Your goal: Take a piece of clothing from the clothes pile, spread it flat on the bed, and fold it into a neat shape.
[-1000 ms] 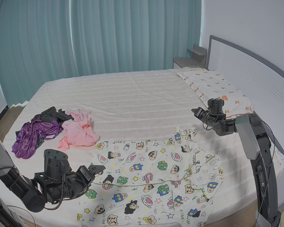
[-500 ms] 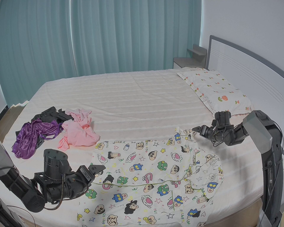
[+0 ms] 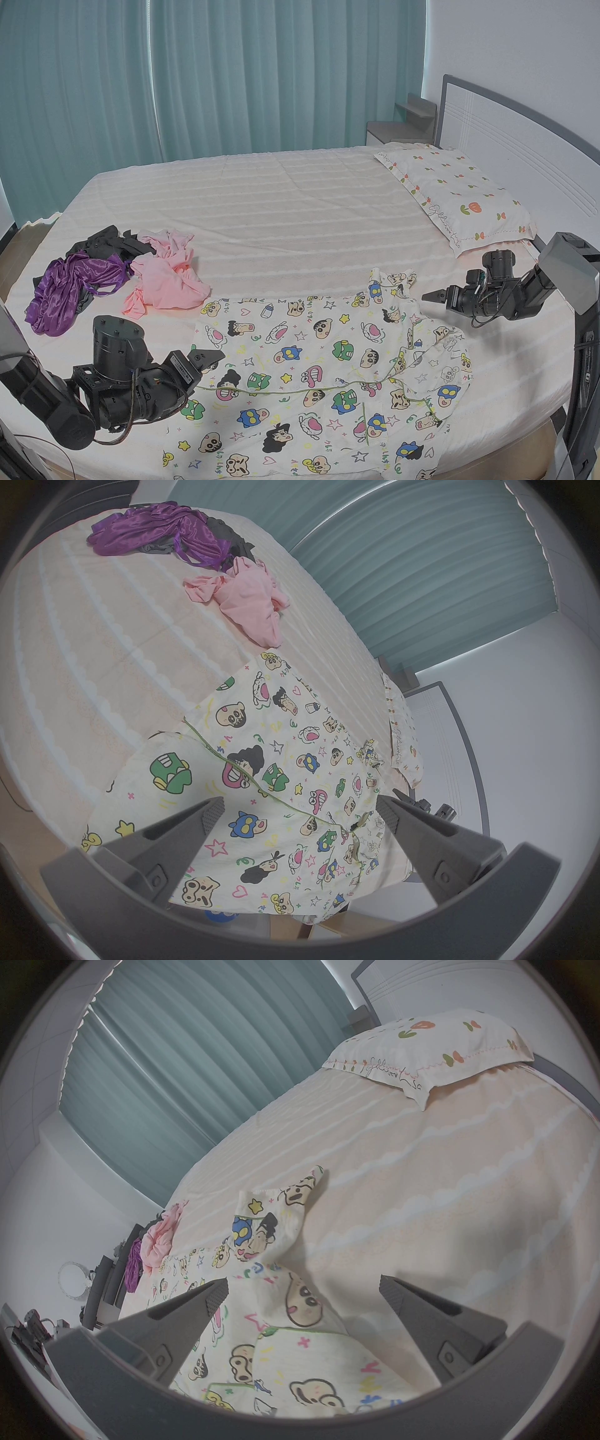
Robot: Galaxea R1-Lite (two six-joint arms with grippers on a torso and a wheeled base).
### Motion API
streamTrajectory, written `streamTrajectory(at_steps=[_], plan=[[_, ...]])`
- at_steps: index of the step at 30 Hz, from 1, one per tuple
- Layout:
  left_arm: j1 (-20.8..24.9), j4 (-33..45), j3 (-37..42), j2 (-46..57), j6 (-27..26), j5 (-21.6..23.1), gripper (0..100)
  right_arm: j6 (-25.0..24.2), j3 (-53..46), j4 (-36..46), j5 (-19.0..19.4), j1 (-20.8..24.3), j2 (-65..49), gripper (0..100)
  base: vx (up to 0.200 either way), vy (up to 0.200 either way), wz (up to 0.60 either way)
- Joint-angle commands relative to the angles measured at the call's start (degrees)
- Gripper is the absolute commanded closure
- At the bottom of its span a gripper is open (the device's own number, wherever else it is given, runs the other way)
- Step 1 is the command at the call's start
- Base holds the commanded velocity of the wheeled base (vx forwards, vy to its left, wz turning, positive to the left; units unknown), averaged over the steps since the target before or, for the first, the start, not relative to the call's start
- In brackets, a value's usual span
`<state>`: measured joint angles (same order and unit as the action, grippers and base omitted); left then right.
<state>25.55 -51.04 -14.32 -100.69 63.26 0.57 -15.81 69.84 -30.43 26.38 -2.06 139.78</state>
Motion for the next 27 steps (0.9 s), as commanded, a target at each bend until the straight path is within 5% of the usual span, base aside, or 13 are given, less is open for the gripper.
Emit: streamTrajectory(at_steps=[1, 15, 16, 27], plan=[[-0.1, 0.0, 0.0, -0.2, 0.0, 0.0, 0, 0.8, 0.0, 0.1, 0.3, 1.1, 1.3, 0, 0.0, 0.0, 0.0], [-0.1, 0.0, 0.0, -0.3, 0.0, 0.0, 0, 3.5, 0.7, 0.1, 2.4, 4.5, 4.2, 0, 0.0, 0.0, 0.0], [0.0, 0.0, 0.0, -0.4, 0.0, 0.0, 0, 3.5, 0.7, 0.1, 2.4, 4.5, 4.2, 100, 0.0, 0.0, 0.0], [0.0, 0.0, 0.0, -0.2, 0.0, 0.0, 0, 3.4, -1.4, -0.2, 2.4, 2.9, 3.4, 100, 0.0, 0.0, 0.0]])
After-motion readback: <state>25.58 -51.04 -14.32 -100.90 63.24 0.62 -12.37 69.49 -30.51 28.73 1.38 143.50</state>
